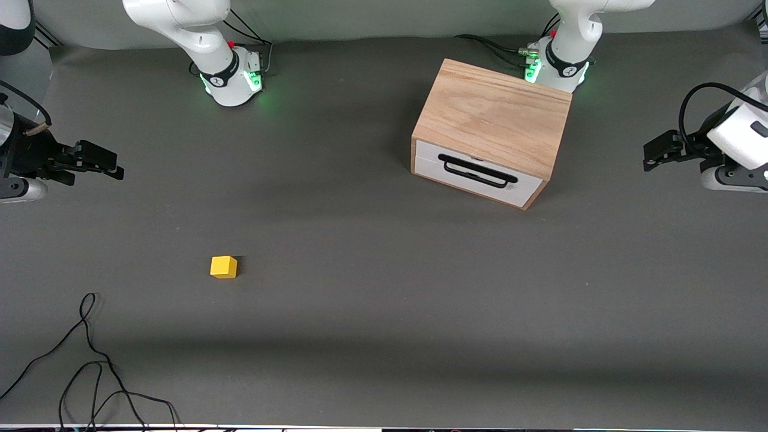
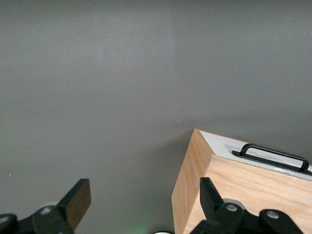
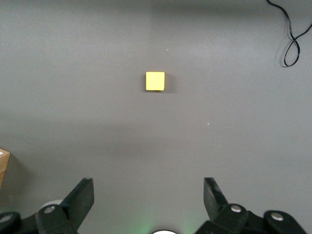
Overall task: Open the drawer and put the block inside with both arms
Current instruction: 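Move the right gripper toward the yellow cube while the left gripper reaches the drawer handle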
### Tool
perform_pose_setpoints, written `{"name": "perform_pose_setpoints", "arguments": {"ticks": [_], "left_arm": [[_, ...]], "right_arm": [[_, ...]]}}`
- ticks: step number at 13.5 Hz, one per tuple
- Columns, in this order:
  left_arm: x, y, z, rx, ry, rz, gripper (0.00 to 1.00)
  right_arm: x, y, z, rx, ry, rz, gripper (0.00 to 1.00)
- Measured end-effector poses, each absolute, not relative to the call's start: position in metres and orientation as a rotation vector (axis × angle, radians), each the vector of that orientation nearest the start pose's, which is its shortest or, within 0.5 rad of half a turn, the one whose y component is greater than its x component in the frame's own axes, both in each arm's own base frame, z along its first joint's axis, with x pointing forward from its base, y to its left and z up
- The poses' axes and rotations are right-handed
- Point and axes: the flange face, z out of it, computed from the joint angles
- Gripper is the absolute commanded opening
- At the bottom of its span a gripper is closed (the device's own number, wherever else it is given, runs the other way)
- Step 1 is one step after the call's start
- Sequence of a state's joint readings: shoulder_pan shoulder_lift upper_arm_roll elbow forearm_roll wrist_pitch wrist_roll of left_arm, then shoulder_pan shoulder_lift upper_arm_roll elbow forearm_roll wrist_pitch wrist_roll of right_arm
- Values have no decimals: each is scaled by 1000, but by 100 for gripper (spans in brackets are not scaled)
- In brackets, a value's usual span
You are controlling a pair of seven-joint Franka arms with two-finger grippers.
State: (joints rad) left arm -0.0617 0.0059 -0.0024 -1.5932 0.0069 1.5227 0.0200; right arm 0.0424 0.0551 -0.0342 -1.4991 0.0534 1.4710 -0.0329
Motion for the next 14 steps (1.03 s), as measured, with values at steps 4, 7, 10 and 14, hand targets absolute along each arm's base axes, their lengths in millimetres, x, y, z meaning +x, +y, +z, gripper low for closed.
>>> {"name": "perform_pose_setpoints", "arguments": {"ticks": [4, 7, 10, 14], "left_arm": [[545, -54, 605, -3129, -11, 147, 100], [536, -115, 603, -3108, -195, 151, 100], [521, -181, 594, -3067, -430, 169, 100], [501, -257, 571, -2967, -772, 221, 100]], "right_arm": [[562, 8, 614, -3088, -60, 144, 100], [572, 0, 589, -3096, -58, 127, 100], [584, -5, 521, -3098, -42, 127, 100], [594, 5, 437, -3100, -58, 165, 100]]}}
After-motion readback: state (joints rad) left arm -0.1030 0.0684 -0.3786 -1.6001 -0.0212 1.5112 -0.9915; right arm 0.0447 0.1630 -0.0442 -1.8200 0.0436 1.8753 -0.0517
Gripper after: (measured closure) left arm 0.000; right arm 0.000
